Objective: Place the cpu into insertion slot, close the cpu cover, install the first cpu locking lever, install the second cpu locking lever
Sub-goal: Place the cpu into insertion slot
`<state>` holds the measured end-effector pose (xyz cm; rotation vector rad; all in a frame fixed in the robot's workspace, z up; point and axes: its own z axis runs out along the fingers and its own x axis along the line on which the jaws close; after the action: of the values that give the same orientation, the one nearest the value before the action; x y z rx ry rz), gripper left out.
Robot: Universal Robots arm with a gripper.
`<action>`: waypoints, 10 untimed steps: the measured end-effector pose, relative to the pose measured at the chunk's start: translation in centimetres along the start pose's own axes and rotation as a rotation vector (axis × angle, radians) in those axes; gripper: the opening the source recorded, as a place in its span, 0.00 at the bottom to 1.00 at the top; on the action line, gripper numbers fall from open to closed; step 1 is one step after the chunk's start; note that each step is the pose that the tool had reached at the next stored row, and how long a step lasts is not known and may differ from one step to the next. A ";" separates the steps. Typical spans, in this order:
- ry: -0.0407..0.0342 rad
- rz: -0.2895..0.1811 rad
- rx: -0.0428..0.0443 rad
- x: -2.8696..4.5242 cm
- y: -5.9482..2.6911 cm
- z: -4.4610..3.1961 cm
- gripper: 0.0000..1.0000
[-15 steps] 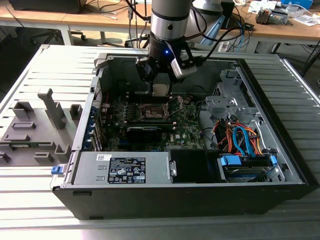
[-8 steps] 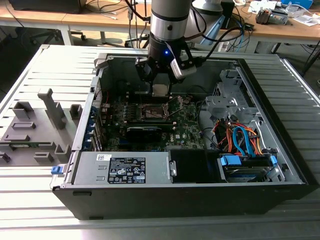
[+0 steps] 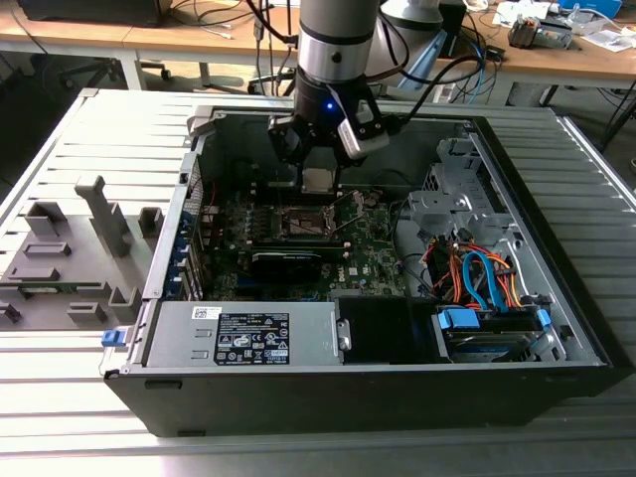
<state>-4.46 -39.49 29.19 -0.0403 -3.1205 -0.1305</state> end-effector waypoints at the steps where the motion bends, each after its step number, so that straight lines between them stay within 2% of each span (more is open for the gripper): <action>1: 0.0000 0.000 0.0000 0.02 0.00 0.02 0.54; 10: 0.0000 0.000 0.0009 0.12 -0.04 0.20 0.54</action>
<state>-4.58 -39.51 28.99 -0.0401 -3.1205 -0.1292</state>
